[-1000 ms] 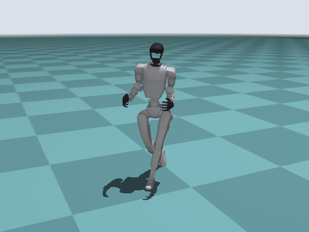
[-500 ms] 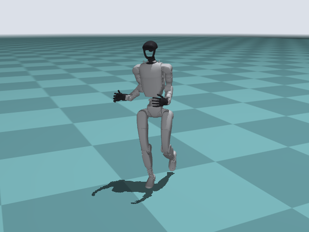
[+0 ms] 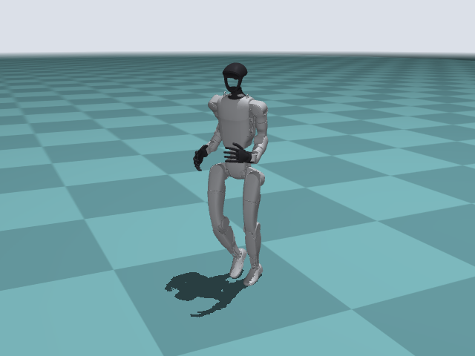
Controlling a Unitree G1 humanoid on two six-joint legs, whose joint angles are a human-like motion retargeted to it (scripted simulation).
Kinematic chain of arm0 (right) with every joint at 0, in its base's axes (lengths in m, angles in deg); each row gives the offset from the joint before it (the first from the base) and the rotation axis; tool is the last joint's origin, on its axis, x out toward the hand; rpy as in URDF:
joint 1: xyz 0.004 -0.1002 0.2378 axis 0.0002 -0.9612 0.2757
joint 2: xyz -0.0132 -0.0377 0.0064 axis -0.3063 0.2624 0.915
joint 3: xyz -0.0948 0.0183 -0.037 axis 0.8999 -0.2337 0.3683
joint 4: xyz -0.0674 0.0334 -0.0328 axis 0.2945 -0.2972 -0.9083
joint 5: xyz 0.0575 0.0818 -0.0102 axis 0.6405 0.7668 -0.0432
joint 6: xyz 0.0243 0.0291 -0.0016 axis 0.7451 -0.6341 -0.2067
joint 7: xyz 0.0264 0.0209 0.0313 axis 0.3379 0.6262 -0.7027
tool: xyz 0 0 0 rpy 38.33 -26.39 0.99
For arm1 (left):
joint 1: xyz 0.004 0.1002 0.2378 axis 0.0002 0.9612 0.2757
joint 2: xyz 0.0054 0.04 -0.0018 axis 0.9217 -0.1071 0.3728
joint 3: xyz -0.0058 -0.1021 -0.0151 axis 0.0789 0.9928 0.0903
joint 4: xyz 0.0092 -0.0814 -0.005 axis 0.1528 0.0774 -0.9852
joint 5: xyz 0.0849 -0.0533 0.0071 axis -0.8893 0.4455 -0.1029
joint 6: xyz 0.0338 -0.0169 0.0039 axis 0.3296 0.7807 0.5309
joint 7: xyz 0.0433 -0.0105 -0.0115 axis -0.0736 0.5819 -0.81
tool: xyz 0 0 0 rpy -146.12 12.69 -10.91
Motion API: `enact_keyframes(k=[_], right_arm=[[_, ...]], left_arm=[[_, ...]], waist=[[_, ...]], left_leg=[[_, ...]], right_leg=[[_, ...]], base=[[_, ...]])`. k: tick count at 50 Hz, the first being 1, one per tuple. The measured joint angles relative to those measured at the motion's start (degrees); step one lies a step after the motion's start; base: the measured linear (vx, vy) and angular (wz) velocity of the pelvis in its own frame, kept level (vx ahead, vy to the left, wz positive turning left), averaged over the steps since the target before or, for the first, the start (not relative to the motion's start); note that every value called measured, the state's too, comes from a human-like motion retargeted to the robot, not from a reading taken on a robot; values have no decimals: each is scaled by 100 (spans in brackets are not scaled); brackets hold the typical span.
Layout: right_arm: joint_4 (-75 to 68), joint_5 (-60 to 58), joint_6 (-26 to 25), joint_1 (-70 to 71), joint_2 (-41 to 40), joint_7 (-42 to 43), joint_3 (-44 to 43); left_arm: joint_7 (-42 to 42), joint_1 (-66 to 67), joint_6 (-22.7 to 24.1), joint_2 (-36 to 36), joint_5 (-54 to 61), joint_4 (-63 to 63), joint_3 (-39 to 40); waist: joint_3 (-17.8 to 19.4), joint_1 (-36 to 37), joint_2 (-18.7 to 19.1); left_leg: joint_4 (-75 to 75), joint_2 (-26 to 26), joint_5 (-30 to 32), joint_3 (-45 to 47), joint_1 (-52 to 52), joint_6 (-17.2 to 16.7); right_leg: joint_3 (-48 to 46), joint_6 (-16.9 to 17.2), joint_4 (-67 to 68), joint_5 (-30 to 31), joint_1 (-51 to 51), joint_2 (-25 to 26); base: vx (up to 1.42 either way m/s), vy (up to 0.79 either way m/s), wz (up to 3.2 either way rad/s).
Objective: Walk run
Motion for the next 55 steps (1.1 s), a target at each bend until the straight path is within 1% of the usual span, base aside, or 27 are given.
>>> enact_keyframes(k=[3, 5, 8, 10, 12, 13, 14, 15, 18, 20, 21, 23, 25, 27, 28, 30, 32, 33, 34, 35, 37, 40, 45, 48, 50, 52, 55], right_arm=[[21, -213, 246, -305, 83, 151, -227], [43, -366, 384, -315, -4, 409, -427], [290, -599, 473, -95, -350, 943, -557], [681, -787, 430, 146, -622, 1392, -600], [1069, -894, 331, 525, -764, 1786, -630], [1253, -926, 307, 702, -853, 2012, -570], [1371, -838, 317, 1008, -874, 2155, -709], [1456, -689, 343, 1379, -863, 2255, -946], [1545, 86, 238, 2308, -567, 2278, -594], [1704, 786, 209, 2631, -364, 2103, -401], [1780, 1059, 190, 2689, -253, 1986, -322], [1913, 1445, 130, 2654, -65, 1696, -152], [1992, 1476, 37, 2428, 18, 1372, -78], [1936, 1162, -98, 2159, 58, 1063, -182], [1853, 926, -168, 2044, 50, 972, -246], [1704, 494, -197, 1810, 32, 957, -321], [1661, 271, -48, 1493, 28, 1085, -217], [1641, 173, 71, 1252, -21, 1115, -120], [1539, 104, 166, 1069, -84, 1068, -124], [1396, 50, 248, 914, -155, 983, -181], [1140, -60, 267, 746, -334, 1070, -11], [986, 170, 368, 267, -493, 990, 60], [759, 341, 317, -60, -372, 700, -19], [816, 135, 298, 200, -307, 741, -147], [1001, 9, 297, 504, -320, 901, -220], [1235, -17, 228, 889, -382, 1141, -309], [1422, 199, 188, 1296, -541, 1501, -393]], left_arm=[[100, 38, -23, 18, 94, -170, -171], [110, 84, -78, 5, 307, -211, -284], [88, 90, -185, 86, 680, -143, -368], [67, 25, -237, 232, 907, -110, -447], [-88, 27, -228, 410, 954, -120, -351], [-300, 146, -179, 443, 862, -122, -189], [-527, 254, -118, 368, 739, -83, -48], [-761, 357, -50, 240, 600, -24, 83], [-459, 789, 102, -280, 469, 120, 326], [-403, 1062, 115, -528, 422, 124, 341], [-522, 1168, 87, -611, 399, 131, 411], [-709, 1383, 31, -695, 361, 170, 533], [-728, 1561, 18, -650, 325, 233, 581], [-631, 1601, 31, -612, 288, 257, 540], [-575, 1568, 35, -584, 257, 247, 512], [-473, 1439, 30, -484, 206, 141, 409], [-379, 1271, -16, -342, 214, -99, 249], [-328, 1259, -56, -239, 238, -238, 166], [-308, 1175, -76, -168, 314, -309, 124], [-304, 1054, -87, -112, 415, -344, 102], [-450, 460, -189, -55, 750, -120, 244], [-97, 139, -141, -185, 918, -22, -246], [265, 126, -122, -412, 967, -134, -536], [191, 167, -151, -358, 1005, -289, -553], [107, 130, -181, -268, 1000, -381, -491], [0, 82, -211, -129, 985, -426, -392], [-359, 396, -138, -67, 800, -337, -169]], waist=[[-122, -527, 210], [-173, -851, 248], [-236, -996, 353], [-58, -1071, 427], [-83, -913, 539], [-75, -738, 600], [-132, -678, 524], [-220, -674, 379], [-472, -457, -184], [-400, -356, -143], [-364, -204, -253], [-303, 331, -526], [-262, 715, -603], [-171, 1019, -691], [-106, 1113, -694], [31, 1084, -571], [182, 682, -666], [150, 388, -755], [109, 261, -764], [64, 217, -732], [-83, 176, -395], [-198, 106, -129], [-260, -856, 211], [-310, -1227, 336], [-296, -1285, 395], [-194, -1289, 479], [-221, -964, 531]], left_leg=[[-559, 87, 1244, 325, 677, -286], [-770, -15, 2163, 350, 1120, -564], [-706, 94, 3435, 333, 1638, -1318], [444, 25, 3911, -243, 1603, -1977], [2318, 191, 3911, 293, 1169, -1975], [3276, 282, 3911, 325, 919, -1973], [3736, 6, 3911, -40, 624, -1974], [3948, -455, 3911, -604, 308, -1977], [4001, -515, 3210, 153, -804, -1110], [3818, -317, 2567, 198, -1574, -397], [3431, -180, 2299, 409, -1825, -201], [2363, -29, 1914, 798, -2112, -21], [909, -86, 1537, 739, -2073, 52], [-284, -378, 1021, 380, -1924, -127], [-674, -379, 867, 287, -1837, -596], [-970, -220, 949, 478, -1606, -799], [-493, -607, 1384, 477, -1406, 204], [-45, -996, 813, 53, -1271, 326], [314, -1178, 498, -571, -1284, 133], [629, -1256, 311, -1294, -1371, -219], [913, -37, -100, 80, -1232, -305], [286, 177, -109, -2, -414, -400], [-689, 310, 1534, 330, 761, -729], [-844, 365, 2704, 569, 1344, -1207], [-617, 300, 3498, 487, 1582, -1628], [944, 40, 3911, 334, 1266, -1808], [3582, 103, 3911, -100, 498, -1921]], right_leg=[[-687, -440, -1478, -330, -505, -632], [-426, -457, -2670, -506, -610, -631], [19, -426, -3824, -756, -414, -508], [-244, -1130, -3700, -10, -216, -548], [-310, -1382, -2831, -515, -124, -550], [623, -1382, -2324, -939, -144, 38], [731, -1382, -2045, -1145, -135, -40], [427, -1382, -1880, -1242, -111, -452], [1215, -1382, -2215, -1359, 468, -561], [1294, -1382, -2509, -1058, 799, -387], [1370, -1382, -2737, -766, 1053, -351], [1314, -1382, -3228, -23, 1655, -319], [1416, -1352, -3578, 806, 2246, 59], [1264, -974, -3655, 1582, 2702, 16], [1227, -758, -3593, 1907, 2917, 36], [1002, -232, -2996, 2387, 3143, 141], [857, 579, -1258, 2387, 2806, 160], [652, 917, -479, 2387, 2603, 213], [583, 1005, 62, 2387, 2350, 345], [582, 968, 483, 2387, 2073, 517], [628, 569, 735, 1744, 1368, 683], [504, -6, 272, 716, 574, 647], [-315, -556, -2049, -181, -309, -346], [-134, -903, -3569, -565, -349, -276], [-269, -1382, -3870, -67, -319, -401], [-222, -1382, -3214, -510, -240, -725], [476, -1382, -2067, -1195, -33, -129]], base=[[127, -27, 49], [125, -29, 47], [152, -52, -26], [130, -14, -50], [151, -2, -124], [173, -69, -135], [169, -89, -55], [136, -64, -9], [117, -46, -137], [127, -35, -141], [116, -44, -153], [135, -58, -243], [157, -59, -196], [144, -36, -127], [149, -27, -87], [127, -24, -14], [136, -28, 100], [178, -36, 93], [191, -41, 25], [150, -50, -66], [114, -54, -86], [108, -47, -45], [112, -37, 11], [119, -37, -46], [113, -4, -94], [133, 32, -108], [170, -67, -123]])
